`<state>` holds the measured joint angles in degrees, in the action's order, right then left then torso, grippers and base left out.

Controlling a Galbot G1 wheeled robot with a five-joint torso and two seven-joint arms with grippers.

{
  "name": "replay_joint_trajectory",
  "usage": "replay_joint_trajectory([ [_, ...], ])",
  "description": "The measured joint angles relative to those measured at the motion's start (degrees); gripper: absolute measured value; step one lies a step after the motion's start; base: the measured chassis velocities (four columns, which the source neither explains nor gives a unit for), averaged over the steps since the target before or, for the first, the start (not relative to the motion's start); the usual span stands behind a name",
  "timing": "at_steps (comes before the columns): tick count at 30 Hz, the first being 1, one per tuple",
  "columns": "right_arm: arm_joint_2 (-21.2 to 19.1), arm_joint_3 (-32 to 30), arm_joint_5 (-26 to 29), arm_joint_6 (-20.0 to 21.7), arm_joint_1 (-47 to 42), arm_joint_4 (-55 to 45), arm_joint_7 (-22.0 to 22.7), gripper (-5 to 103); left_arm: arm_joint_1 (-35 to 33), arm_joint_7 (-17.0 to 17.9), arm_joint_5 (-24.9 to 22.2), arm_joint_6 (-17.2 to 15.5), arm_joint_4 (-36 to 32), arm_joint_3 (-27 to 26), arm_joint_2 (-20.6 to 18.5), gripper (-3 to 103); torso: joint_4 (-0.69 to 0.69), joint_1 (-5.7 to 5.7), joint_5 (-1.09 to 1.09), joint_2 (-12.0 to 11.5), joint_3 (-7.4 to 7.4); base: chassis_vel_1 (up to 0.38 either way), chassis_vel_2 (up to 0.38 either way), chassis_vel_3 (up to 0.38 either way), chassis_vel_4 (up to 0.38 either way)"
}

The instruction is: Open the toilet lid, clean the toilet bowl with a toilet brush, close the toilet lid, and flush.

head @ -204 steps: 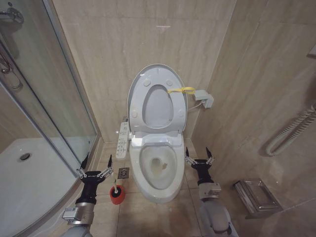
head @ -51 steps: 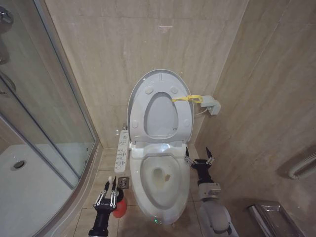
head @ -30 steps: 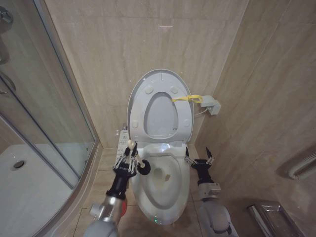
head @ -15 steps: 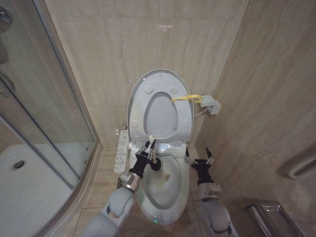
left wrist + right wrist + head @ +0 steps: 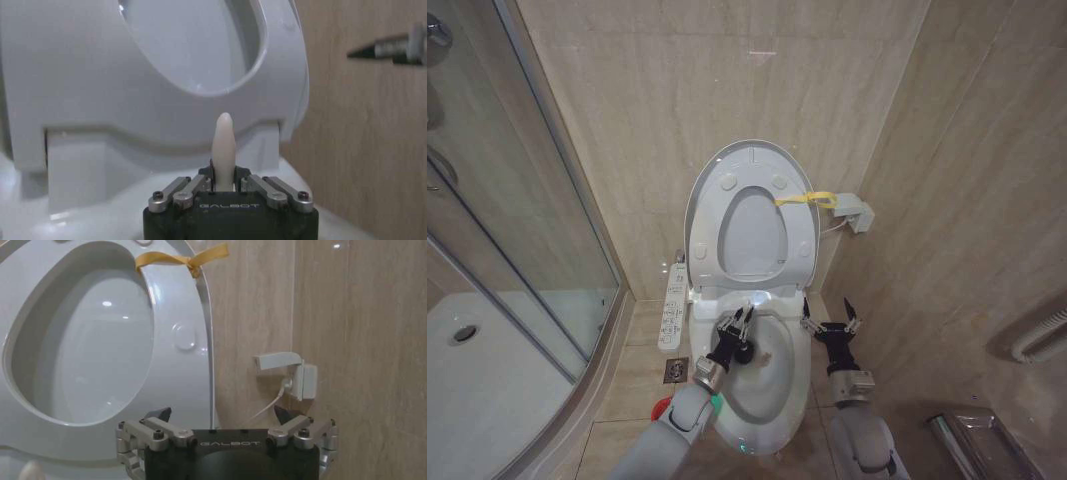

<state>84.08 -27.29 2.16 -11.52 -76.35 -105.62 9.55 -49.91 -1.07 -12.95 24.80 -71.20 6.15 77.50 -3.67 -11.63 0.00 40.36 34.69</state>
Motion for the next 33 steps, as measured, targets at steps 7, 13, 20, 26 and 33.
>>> replay_joint_trajectory([
  [7,0.0,0.0,0.0,0.0,0.0,0.0,0.0,100,1.7,-1.5,0.7,2.1,7.5,1.2,1.1,19,0.01,0.00,0.00,0.0,0.00,0.000,0.000,0.000,0.000],
  [13,0.0,0.0,0.0,0.0,0.0,0.0,0.0,100,2.7,-1.8,1.0,2.9,9.7,1.0,1.8,19,0.00,0.02,0.03,0.0,-0.03,0.000,0.000,0.000,0.000],
  [20,0.0,0.0,0.0,0.0,0.0,0.0,0.0,100,3.2,-1.3,1.0,2.6,8.9,1.2,1.8,19,0.01,-0.01,-0.04,0.0,0.02,0.000,0.000,0.000,0.000],
  [26,0.0,0.0,0.0,0.0,0.0,0.0,0.0,100,2.6,0.4,0.6,0.3,0.1,2.6,1.7,19,0.00,-0.01,-0.01,0.0,0.01,0.000,0.000,0.000,0.000],
  [33,0.0,0.0,0.0,0.0,0.0,0.0,0.0,100,2.3,0.6,0.7,-0.7,-4.5,4.5,2.9,19,0.00,0.00,0.00,0.0,0.00,0.000,0.000,0.000,0.000],
])
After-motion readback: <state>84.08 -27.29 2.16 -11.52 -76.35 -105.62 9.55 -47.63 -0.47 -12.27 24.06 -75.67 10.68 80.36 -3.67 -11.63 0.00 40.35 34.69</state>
